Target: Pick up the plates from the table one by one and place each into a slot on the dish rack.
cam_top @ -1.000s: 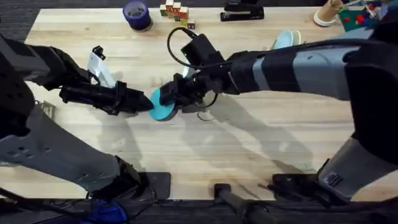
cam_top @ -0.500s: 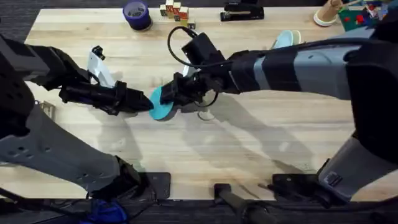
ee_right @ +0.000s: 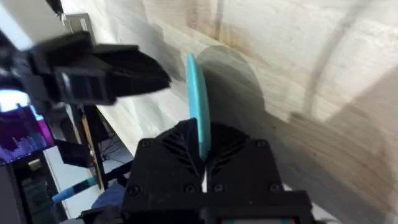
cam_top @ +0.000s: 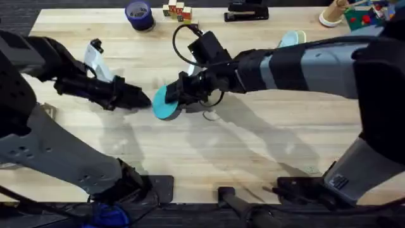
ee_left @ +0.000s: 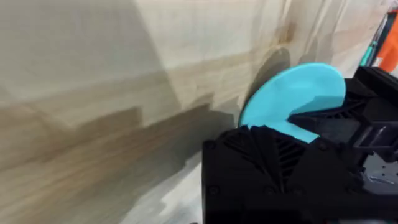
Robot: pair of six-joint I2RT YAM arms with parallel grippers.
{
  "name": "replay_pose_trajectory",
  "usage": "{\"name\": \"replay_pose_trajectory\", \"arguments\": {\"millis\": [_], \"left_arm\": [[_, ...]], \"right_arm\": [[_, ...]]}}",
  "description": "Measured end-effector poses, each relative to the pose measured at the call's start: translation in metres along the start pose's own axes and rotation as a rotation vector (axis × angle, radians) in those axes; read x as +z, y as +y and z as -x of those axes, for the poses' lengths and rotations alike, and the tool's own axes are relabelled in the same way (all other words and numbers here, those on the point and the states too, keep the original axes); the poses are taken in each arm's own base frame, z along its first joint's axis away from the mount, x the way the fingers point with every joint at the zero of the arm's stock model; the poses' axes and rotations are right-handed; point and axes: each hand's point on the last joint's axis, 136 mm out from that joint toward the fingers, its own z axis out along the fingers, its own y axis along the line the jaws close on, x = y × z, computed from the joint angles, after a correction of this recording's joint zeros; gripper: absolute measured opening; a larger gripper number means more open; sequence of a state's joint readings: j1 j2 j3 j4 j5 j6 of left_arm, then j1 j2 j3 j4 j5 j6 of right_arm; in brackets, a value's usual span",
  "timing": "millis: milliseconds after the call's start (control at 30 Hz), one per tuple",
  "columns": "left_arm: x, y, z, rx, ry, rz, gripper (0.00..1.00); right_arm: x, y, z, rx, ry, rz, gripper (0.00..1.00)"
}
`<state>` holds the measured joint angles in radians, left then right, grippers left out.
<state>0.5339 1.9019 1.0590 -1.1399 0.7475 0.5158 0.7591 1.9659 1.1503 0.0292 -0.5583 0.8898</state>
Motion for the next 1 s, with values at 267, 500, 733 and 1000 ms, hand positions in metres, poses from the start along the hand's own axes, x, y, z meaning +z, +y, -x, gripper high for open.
{"name": "replay_pose_trajectory", "arguments": {"millis": [267,500,733,1000], "left_arm": [[-0.029,-0.013,0.029,0.045,-0.038,0.033,0.041],[-0.057,-0.032,0.044,0.141,-0.045,0.154,0.041],[-0.103,-0.099,0.063,0.381,-0.155,0.441,0.039],[-0.16,-0.167,0.06,0.512,-0.354,0.712,0.038]], "right_arm": [[-0.007,-0.007,0.012,-0.014,-0.025,-0.002,0.032],[-0.013,-0.011,0.021,-0.039,-0.042,0.0,0.031],[-0.013,-0.009,0.021,-0.123,-0.038,-0.001,0.032],[-0.027,-0.001,0.017,-0.264,-0.032,-0.016,0.032]]}}
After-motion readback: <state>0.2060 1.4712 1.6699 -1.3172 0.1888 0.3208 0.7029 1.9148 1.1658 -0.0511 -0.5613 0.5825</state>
